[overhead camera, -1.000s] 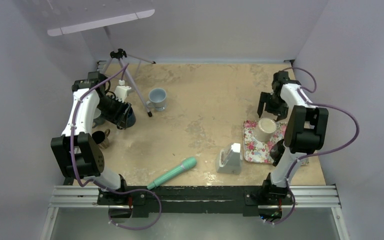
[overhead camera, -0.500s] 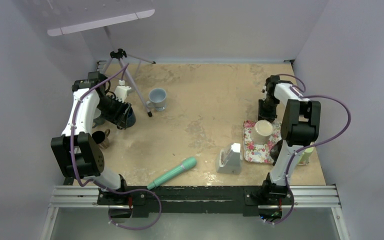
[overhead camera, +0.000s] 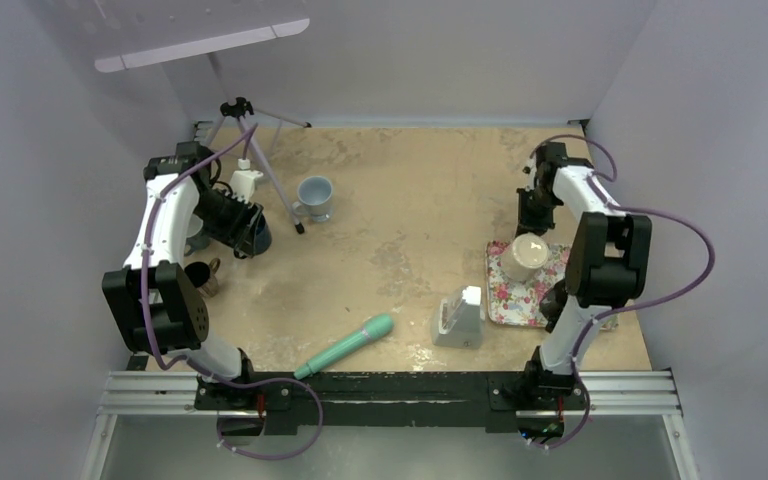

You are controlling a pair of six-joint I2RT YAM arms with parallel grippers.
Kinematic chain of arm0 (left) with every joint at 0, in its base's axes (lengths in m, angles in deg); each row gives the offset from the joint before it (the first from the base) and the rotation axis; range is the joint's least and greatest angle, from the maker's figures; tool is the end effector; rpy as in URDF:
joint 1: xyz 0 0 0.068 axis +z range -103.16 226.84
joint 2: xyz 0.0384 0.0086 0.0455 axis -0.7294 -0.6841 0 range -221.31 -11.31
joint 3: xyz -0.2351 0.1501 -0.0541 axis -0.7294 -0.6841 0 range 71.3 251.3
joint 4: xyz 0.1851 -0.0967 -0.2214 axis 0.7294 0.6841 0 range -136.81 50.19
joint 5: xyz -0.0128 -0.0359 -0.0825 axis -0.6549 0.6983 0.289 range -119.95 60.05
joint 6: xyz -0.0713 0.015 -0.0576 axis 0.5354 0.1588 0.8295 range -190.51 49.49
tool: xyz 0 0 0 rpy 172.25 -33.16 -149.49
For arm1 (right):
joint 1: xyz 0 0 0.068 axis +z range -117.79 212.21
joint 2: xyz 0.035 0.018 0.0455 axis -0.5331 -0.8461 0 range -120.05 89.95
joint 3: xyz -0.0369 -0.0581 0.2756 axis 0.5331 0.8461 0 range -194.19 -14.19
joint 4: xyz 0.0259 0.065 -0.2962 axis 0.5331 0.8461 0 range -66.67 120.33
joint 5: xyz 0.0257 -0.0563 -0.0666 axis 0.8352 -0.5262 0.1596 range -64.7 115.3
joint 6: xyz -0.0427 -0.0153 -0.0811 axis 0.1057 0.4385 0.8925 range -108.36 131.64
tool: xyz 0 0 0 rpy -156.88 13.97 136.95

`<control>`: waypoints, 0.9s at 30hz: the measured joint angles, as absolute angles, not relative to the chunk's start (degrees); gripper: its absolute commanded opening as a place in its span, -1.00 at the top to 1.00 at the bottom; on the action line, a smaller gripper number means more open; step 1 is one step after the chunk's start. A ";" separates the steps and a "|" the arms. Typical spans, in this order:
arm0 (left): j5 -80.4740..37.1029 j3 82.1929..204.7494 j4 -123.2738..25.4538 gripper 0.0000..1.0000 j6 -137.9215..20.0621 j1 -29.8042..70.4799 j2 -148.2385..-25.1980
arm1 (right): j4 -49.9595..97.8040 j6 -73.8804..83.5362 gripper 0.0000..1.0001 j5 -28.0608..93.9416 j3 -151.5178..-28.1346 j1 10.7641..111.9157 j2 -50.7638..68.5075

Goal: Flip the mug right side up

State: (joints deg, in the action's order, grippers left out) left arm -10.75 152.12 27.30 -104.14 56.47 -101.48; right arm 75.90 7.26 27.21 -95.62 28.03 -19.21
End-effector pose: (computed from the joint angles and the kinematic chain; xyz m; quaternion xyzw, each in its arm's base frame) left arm 0.3343 0.0289 0.2493 0.2140 0.9609 -0.1341 0.1136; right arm 0.4209 -0.0280 0.1365 0.0730 0.9936 0.0167 0.0844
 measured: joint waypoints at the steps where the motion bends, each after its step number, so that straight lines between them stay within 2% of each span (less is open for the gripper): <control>1: -10.26 152.45 27.52 -0.23 -104.11 56.47 -101.48 | 75.34 7.41 1.00 27.91 -95.12 28.05 -17.05; 9: -1.35 155.20 28.52 -0.22 -101.82 55.48 -101.90 | 68.60 7.59 1.00 30.40 -87.82 28.09 -2.67; 15: 12.97 160.36 30.53 -0.29 -98.76 53.51 -102.14 | 64.52 7.06 1.00 31.69 -84.58 28.20 2.80; 19: 24.79 163.11 28.41 -0.32 -93.62 51.09 -102.12 | 58.46 4.86 1.00 34.01 -84.49 29.19 10.54; 27: 40.07 163.35 13.31 -0.60 -75.11 40.86 -102.40 | 45.89 -1.99 1.00 37.11 -84.47 36.57 17.92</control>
